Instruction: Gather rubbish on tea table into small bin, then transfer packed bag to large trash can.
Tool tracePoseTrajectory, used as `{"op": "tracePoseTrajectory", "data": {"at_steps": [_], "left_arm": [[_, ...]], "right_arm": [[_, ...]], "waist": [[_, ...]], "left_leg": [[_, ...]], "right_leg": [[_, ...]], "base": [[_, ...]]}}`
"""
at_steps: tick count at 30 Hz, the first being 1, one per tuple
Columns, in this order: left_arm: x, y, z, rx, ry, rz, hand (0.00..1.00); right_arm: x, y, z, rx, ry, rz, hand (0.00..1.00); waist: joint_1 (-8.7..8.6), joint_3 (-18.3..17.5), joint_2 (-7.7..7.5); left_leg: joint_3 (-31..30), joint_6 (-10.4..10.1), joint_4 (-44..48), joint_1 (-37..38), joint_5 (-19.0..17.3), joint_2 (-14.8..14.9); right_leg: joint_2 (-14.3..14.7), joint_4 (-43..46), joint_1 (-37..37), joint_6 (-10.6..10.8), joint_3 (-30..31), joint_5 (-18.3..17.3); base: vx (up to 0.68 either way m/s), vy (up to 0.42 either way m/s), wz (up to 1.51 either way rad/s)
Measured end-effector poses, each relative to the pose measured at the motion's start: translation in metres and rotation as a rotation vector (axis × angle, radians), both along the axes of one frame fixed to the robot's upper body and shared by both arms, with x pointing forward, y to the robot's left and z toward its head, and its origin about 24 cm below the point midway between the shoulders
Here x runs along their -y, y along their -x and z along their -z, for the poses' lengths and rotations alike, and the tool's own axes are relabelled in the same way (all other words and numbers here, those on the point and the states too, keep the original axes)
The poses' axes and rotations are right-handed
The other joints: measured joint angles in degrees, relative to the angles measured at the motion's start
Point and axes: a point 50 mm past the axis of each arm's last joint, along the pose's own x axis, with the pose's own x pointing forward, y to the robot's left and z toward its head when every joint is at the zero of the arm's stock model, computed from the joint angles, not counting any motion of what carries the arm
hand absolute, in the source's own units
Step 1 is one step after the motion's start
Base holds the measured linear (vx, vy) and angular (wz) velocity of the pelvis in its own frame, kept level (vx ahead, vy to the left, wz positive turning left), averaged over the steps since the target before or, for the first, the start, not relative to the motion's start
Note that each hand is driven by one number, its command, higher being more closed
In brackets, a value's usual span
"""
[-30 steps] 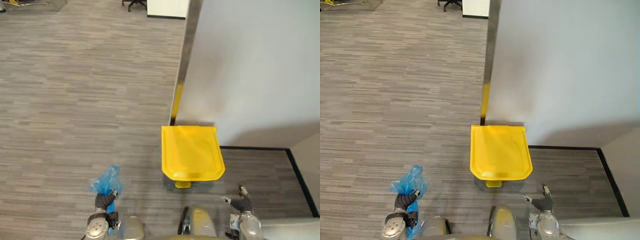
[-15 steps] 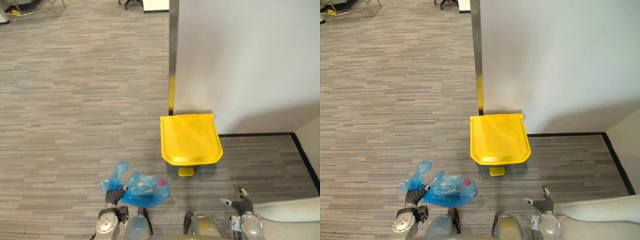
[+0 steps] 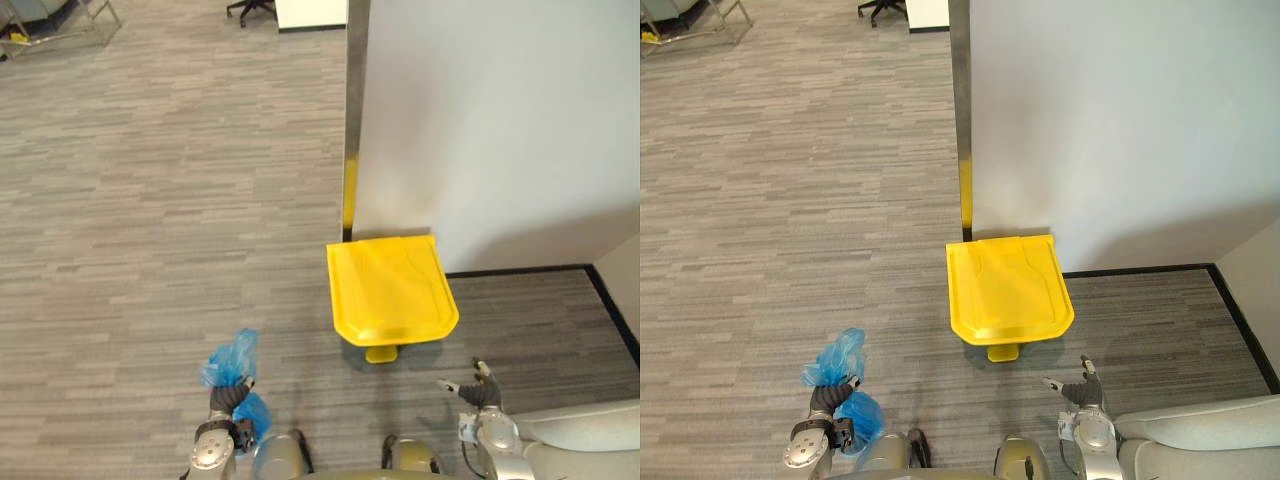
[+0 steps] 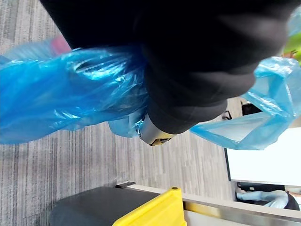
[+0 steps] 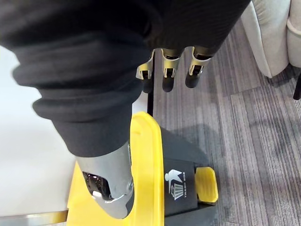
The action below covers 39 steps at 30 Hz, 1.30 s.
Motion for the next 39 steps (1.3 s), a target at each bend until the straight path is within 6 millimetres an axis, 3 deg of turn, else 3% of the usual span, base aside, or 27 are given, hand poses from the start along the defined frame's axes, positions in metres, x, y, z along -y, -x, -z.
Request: {"op": "tracePoseTrajectory", "data": {"at_steps": [1,3,4,6,7,8,11,13,18,21,22,23,24,25,26,27,29,32,35,36,39], "left_arm": [[-0.001,-0.006,-0.003,0.014,-0.009,0.008,1.00],[0.003,-0.013,-0.005,0.034,0.004,0.009,1.00],[0.007,-0.021,-0.008,0.055,0.008,0.028,1.00],[0.011,-0.031,-0.013,0.084,0.013,0.043,1.00],[0.012,-0.035,-0.015,0.096,0.012,0.046,1.00],[0.012,-0.035,-0.016,0.097,0.012,0.046,1.00],[0.018,-0.031,-0.012,0.084,0.036,0.041,1.00],[0.024,-0.032,-0.011,0.085,0.054,0.047,1.00],[0.027,-0.031,-0.010,0.084,0.068,0.042,1.00],[0.025,-0.026,-0.008,0.073,0.068,0.032,1.00],[0.025,-0.025,-0.007,0.069,0.069,0.027,1.00],[0.023,-0.024,-0.007,0.068,0.067,0.022,1.00],[0.023,-0.025,-0.008,0.072,0.066,0.019,1.00],[0.022,-0.025,-0.010,0.083,0.066,0.017,1.00],[0.016,-0.018,-0.007,0.066,0.054,-0.008,1.00],[0.011,-0.015,-0.006,0.057,0.046,-0.024,1.00],[0.002,-0.011,-0.005,0.040,0.025,-0.039,1.00],[-0.002,-0.007,-0.003,0.030,0.024,-0.060,1.00],[-0.001,-0.001,0.001,0.004,0.029,-0.066,1.00],[0.000,0.003,0.004,-0.013,0.034,-0.069,1.00],[0.000,0.005,0.005,-0.022,0.034,-0.066,1.00]], "right_arm": [[0.003,-0.001,-0.001,0.002,0.012,0.004,0.00],[0.010,-0.003,-0.004,0.007,0.041,0.014,0.00],[0.014,-0.008,-0.008,0.022,0.053,0.022,0.00],[0.020,-0.006,-0.010,0.032,0.057,0.053,0.00],[0.024,-0.002,-0.010,0.026,0.051,0.085,0.00],[0.025,-0.001,-0.010,0.026,0.044,0.103,0.00],[0.031,0.006,-0.009,0.030,0.030,0.168,0.00],[0.033,0.001,-0.015,0.066,0.031,0.182,0.00],[0.031,0.005,-0.012,0.058,0.018,0.195,0.00],[0.031,0.008,-0.011,0.049,0.020,0.194,0.00],[0.031,0.007,-0.012,0.053,0.021,0.194,0.00],[0.025,0.003,-0.011,0.062,0.007,0.191,0.00],[0.025,0.005,-0.010,0.054,0.003,0.198,0.00],[0.029,0.010,-0.010,0.044,0.017,0.198,0.00],[0.017,0.006,-0.006,0.030,-0.009,0.163,0.00],[0.011,0.005,-0.005,0.028,-0.017,0.144,0.00],[0.000,0.003,-0.002,0.016,-0.033,0.099,0.00],[-0.001,0.006,0.001,-0.005,-0.035,0.079,0.00],[-0.011,-0.003,0.000,0.004,-0.055,0.018,0.00],[-0.018,-0.010,-0.002,0.017,-0.065,-0.020,0.00],[-0.038,-0.019,-0.002,0.019,-0.098,-0.118,0.00]], "waist": [[-0.33,0.68,-0.10],[0.12,1.40,0.65],[0.85,2.98,1.95],[0.77,3.80,1.85],[0.19,4.01,1.85],[-0.20,4.04,1.80],[-0.23,3.38,2.93],[-0.37,2.73,3.17],[-0.14,-0.18,3.17],[0.25,-1.25,3.14],[0.62,-1.21,2.78],[1.30,-0.81,1.08],[1.29,-0.94,1.13],[1.11,-0.90,1.29],[2.51,-1.08,0.27],[2.87,-1.36,-0.22],[2.87,-1.38,-1.13],[2.84,-1.16,-0.99],[3.12,-1.19,-0.66],[3.05,-1.13,-0.53],[2.74,-1.03,-0.63]], "left_leg": [[-0.90,-0.68,2.70,-0.08,-2.18,0.54],[-2.48,-2.40,5.09,0.61,-4.16,1.49],[-3.02,-2.90,5.22,1.49,-4.55,1.71],[-4.72,-2.87,3.66,2.63,-4.57,0.32],[-6.82,-2.88,3.41,3.23,-4.54,-0.33],[-7.47,-2.90,3.59,3.58,-4.53,-0.37],[-7.65,-3.42,6.00,4.93,-4.23,2.25],[-7.18,-6.50,4.62,5.83,-2.51,3.90],[-6.28,-9.01,1.88,7.27,0.45,3.71],[-5.52,-9.29,6.95,7.18,2.26,3.27],[-5.79,-9.10,11.33,5.26,3.67,3.24],[-5.61,-7.42,16.77,0.89,1.92,3.36],[-4.11,-6.24,10.93,0.27,-0.30,3.47],[-2.41,-5.60,5.53,0.36,1.45,3.78],[-0.60,-5.13,5.98,0.79,0.90,2.78],[-0.47,-5.13,6.06,0.70,0.90,2.62],[-0.31,-5.12,5.70,0.82,0.90,1.92],[-0.20,-5.04,4.25,0.81,0.94,0.74],[2.25,-2.52,1.88,0.45,0.59,0.74],[2.96,-1.71,1.26,0.39,0.99,0.88],[2.56,-2.27,1.32,-0.19,2.35,0.85]], "right_leg": [[-0.22,-8.51,0.06,-0.24,-2.67,4.84],[0.36,-11.83,3.24,-0.87,-4.32,9.46],[0.01,-8.76,2.97,-0.38,-4.12,8.24],[-0.59,-2.66,1.05,0.10,-1.69,3.96],[-0.58,1.09,0.83,0.17,-0.42,0.02],[-0.72,2.28,1.29,-0.14,-0.40,-0.59],[0.12,4.07,3.42,-2.54,-2.48,-0.57],[1.65,2.75,4.73,-3.29,-3.80,-0.73],[1.72,-0.73,6.64,-3.23,-3.99,-0.67],[1.68,-4.11,10.07,-2.55,-3.93,0.62],[1.28,-5.19,10.77,-2.54,-3.70,1.39],[-0.21,-6.34,11.77,-1.47,-3.20,2.38],[-1.34,-6.51,12.77,-1.14,-3.56,3.13],[-1.29,-5.17,12.83,-0.84,-4.12,3.23],[-2.40,-4.60,11.53,0.73,-2.77,2.25],[-2.46,-5.33,11.82,1.65,-2.20,2.81],[-3.10,-6.53,12.06,1.48,-3.18,4.70],[-4.23,-7.24,12.24,1.90,-3.38,5.74],[-3.84,-7.15,9.85,1.14,-1.11,7.43],[-3.17,-5.27,8.53,0.59,0.99,7.30],[-3.32,13.89,5.75,-1.23,4.40,-1.60]], "base": [[0.17,-0.061,0.39],[0.26,-0.058,0.19],[0.35,-0.075,0.07],[0.27,-0.108,0.40],[0.30,-0.158,0.62],[0.38,-0.173,0.58],[0.36,-0.117,0.02],[0.32,-0.058,-0.09],[0.21,0.007,-0.05],[0.08,0.087,-0.06],[-0.01,0.127,-0.11],[-0.08,0.124,0.02],[-0.11,0.182,0.17],[-0.13,0.192,-0.08],[-0.12,0.179,-0.28],[-0.14,0.153,-0.39],[-0.09,0.087,0.03],[-0.19,0.059,0.15],[-0.23,-0.013,-0.20],[-0.18,-0.095,-0.25],[-0.10,-0.181,0.09]]}}
